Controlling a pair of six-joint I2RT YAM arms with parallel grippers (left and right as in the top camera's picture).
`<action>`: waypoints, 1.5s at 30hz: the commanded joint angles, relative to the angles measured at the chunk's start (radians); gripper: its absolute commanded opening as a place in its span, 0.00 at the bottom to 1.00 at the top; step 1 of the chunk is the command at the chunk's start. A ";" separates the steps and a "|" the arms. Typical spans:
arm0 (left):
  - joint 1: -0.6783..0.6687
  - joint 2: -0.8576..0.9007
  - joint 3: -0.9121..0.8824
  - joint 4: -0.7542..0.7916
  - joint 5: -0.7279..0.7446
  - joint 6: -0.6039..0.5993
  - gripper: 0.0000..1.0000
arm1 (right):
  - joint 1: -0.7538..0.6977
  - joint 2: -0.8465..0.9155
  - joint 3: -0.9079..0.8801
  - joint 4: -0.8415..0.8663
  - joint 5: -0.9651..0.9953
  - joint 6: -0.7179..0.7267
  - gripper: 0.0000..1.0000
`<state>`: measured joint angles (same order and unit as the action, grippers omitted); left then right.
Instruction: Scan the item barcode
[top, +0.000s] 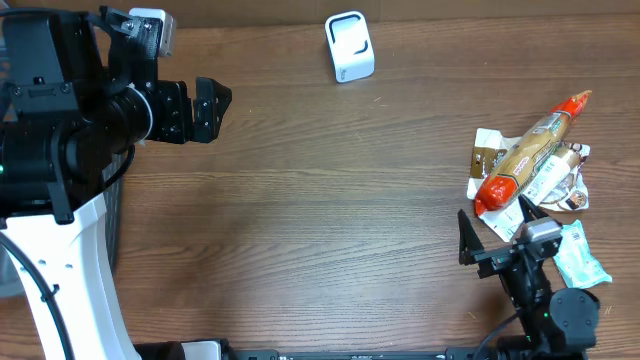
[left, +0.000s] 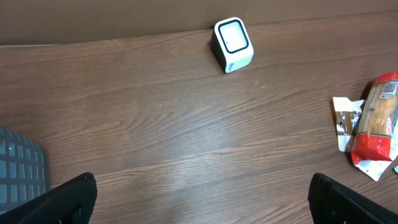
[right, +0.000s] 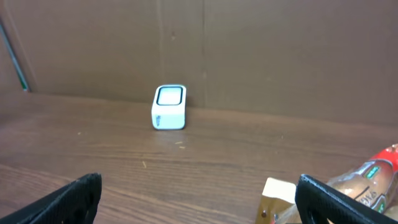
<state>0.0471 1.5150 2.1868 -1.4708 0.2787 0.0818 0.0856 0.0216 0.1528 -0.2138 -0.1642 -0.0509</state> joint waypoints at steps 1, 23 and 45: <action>-0.002 0.003 0.008 0.001 -0.001 0.016 1.00 | 0.004 -0.019 -0.082 0.072 0.047 0.010 1.00; -0.002 0.003 0.008 0.001 -0.001 0.016 1.00 | 0.004 -0.019 -0.145 0.139 0.071 0.025 1.00; -0.002 -0.060 -0.002 0.005 -0.061 0.046 0.99 | 0.004 -0.019 -0.145 0.139 0.071 0.025 1.00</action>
<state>0.0471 1.5116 2.1868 -1.4700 0.2634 0.0860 0.0856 0.0139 0.0181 -0.0814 -0.1036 -0.0296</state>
